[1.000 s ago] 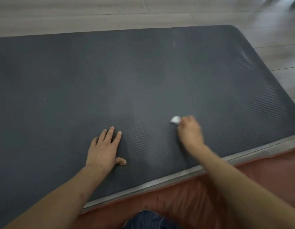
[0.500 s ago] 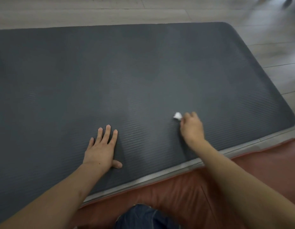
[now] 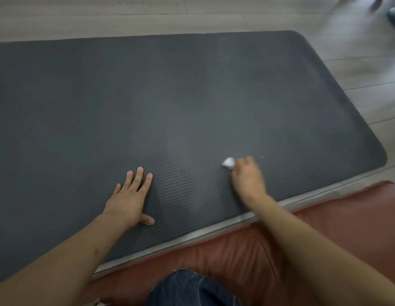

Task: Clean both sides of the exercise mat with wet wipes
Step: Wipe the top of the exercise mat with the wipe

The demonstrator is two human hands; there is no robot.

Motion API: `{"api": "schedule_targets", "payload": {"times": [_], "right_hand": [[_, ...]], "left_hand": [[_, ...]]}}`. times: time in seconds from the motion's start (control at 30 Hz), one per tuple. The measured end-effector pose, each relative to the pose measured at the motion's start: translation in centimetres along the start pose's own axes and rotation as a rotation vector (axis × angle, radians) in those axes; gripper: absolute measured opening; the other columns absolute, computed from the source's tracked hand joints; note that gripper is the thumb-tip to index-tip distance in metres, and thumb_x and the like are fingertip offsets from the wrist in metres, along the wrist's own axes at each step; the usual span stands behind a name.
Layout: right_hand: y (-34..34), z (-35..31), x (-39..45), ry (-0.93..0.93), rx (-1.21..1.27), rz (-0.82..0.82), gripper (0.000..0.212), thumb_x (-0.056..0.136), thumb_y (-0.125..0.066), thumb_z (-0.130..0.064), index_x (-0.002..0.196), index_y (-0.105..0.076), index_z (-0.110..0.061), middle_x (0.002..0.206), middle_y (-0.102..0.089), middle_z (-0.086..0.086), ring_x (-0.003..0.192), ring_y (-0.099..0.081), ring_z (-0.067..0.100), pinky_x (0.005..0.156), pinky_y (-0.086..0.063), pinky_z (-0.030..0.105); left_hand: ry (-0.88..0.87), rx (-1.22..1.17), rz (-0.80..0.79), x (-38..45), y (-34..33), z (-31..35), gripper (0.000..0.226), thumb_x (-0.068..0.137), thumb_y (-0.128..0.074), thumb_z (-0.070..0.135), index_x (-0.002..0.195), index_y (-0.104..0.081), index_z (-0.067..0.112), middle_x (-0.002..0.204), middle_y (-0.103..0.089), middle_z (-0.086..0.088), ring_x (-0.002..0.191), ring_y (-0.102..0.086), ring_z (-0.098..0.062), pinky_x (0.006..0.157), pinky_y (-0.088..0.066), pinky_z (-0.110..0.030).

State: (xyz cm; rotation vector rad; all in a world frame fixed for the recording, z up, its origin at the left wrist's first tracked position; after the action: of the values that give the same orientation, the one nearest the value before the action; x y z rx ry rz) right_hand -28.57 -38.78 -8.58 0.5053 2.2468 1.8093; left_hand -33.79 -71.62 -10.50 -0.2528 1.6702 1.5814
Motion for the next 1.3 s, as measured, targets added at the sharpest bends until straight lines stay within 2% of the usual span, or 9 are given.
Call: {"api": "schedule_targets", "payload": {"times": [0.13, 0.27, 0.37, 0.53, 0.63, 0.77, 0.87, 1.1, 1.3], "right_hand": [[1.4, 1.6, -0.4, -0.338, 0.05, 0.18, 0.012, 0.092, -0.055, -0.01, 0.087, -0.058, 0.001, 0.094, -0.054, 0.023, 0.076, -0.057, 0.046, 0.069, -0.05, 0.049], [-3.8, -13.9, -8.3, 0.067, 0.204, -0.048, 0.007, 0.081, -0.066, -0.004, 0.084, -0.06, -0.008, 0.085, -0.056, 0.012, 0.068, -0.057, 0.032, 0.059, -0.052, 0.039], [-4.1, -15.6, -9.0, 0.35, 0.188, -0.194, 0.006, 0.083, -0.064, -0.009, 0.087, -0.06, -0.009, 0.091, -0.056, 0.012, 0.074, -0.059, 0.033, 0.06, -0.05, 0.038], [1.1, 2.9, -0.7, -0.197, -0.041, -0.01, 0.008, 0.091, -0.055, -0.008, 0.094, -0.06, -0.002, 0.1, -0.057, 0.023, 0.083, -0.06, 0.045, 0.073, -0.049, 0.047], [1.4, 1.5, -2.0, -0.31, -0.033, 0.108, 0.009, 0.089, -0.054, -0.004, 0.094, -0.06, 0.0, 0.097, -0.059, 0.023, 0.081, -0.061, 0.045, 0.073, -0.05, 0.047], [-3.4, -13.0, -9.7, 0.118, 0.141, -0.178, 0.011, 0.087, -0.058, -0.005, 0.096, -0.062, -0.01, 0.09, -0.056, 0.009, 0.075, -0.059, 0.03, 0.064, -0.051, 0.038], [-3.7, -12.5, -9.6, 0.387, 0.143, -0.244, 0.008, 0.088, -0.051, -0.01, 0.093, -0.057, -0.012, 0.094, -0.054, 0.011, 0.083, -0.059, 0.034, 0.065, -0.053, 0.041], [2.7, 5.7, 0.0, -0.401, -0.083, 0.017, 0.022, 0.09, -0.046, -0.003, 0.108, -0.058, -0.002, 0.112, -0.054, 0.023, 0.097, -0.059, 0.047, 0.085, -0.048, 0.047], [-3.6, -11.6, -7.2, 0.312, 0.112, -0.23, 0.008, 0.086, -0.056, -0.005, 0.092, -0.057, -0.009, 0.091, -0.055, 0.013, 0.079, -0.057, 0.035, 0.069, -0.05, 0.042]], "left_hand": [[0.026, -0.021, 0.038, 0.1, -0.2, 0.4, 0.14, 0.077, -0.084, 0.056, 0.16, 0.024, 0.024, 0.165, 0.038, -0.003, 0.155, 0.027, -0.029, 0.129, -0.003, -0.051], [0.028, -0.027, 0.056, -0.1, -0.3, 0.1, 0.14, 0.076, -0.083, 0.057, 0.161, 0.023, 0.024, 0.166, 0.036, -0.003, 0.156, 0.025, -0.028, 0.129, -0.004, -0.05], [0.03, -0.048, 0.052, -0.1, -0.4, 0.2, 0.14, 0.076, -0.085, 0.055, 0.162, 0.022, 0.024, 0.165, 0.037, -0.002, 0.156, 0.026, -0.027, 0.129, -0.003, -0.05], [0.03, -0.049, 0.049, -0.2, -0.6, 0.1, 0.14, 0.078, -0.083, 0.055, 0.16, 0.026, 0.026, 0.162, 0.042, -0.001, 0.154, 0.03, -0.027, 0.129, 0.001, -0.05], [0.035, -0.04, 0.047, -0.2, -0.6, 0.2, 0.14, 0.078, -0.083, 0.056, 0.159, 0.026, 0.025, 0.163, 0.041, -0.002, 0.154, 0.029, -0.028, 0.129, 0.0, -0.051], [0.047, -0.037, 0.042, -0.2, -0.4, 0.5, 0.139, 0.079, -0.083, 0.054, 0.16, 0.025, 0.025, 0.163, 0.04, -0.003, 0.155, 0.028, -0.029, 0.129, -0.001, -0.051], [0.049, -0.03, 0.031, -0.2, -0.4, 0.5, 0.138, 0.08, -0.082, 0.053, 0.16, 0.026, 0.024, 0.162, 0.041, -0.003, 0.154, 0.029, -0.029, 0.129, -0.001, -0.051], [0.06, -0.016, 0.018, -0.2, -0.3, 0.8, 0.138, 0.081, -0.082, 0.052, 0.159, 0.028, 0.022, 0.161, 0.043, -0.005, 0.154, 0.03, -0.031, 0.129, -0.002, -0.053], [0.065, -0.016, 0.016, -0.1, -0.1, 0.8, 0.138, 0.081, -0.083, 0.051, 0.159, 0.027, 0.023, 0.162, 0.041, -0.005, 0.154, 0.029, -0.03, 0.129, -0.002, -0.052]]}}
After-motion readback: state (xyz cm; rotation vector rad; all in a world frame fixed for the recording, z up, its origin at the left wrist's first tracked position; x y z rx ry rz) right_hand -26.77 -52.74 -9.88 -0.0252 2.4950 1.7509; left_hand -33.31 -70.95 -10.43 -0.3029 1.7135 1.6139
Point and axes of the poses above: each hand's wrist, its own x-axis towards the middle knuckle, its own y-axis out of the back of the hand, z = x × y, the point moved 4 cm from there along x, towards the middle knuckle
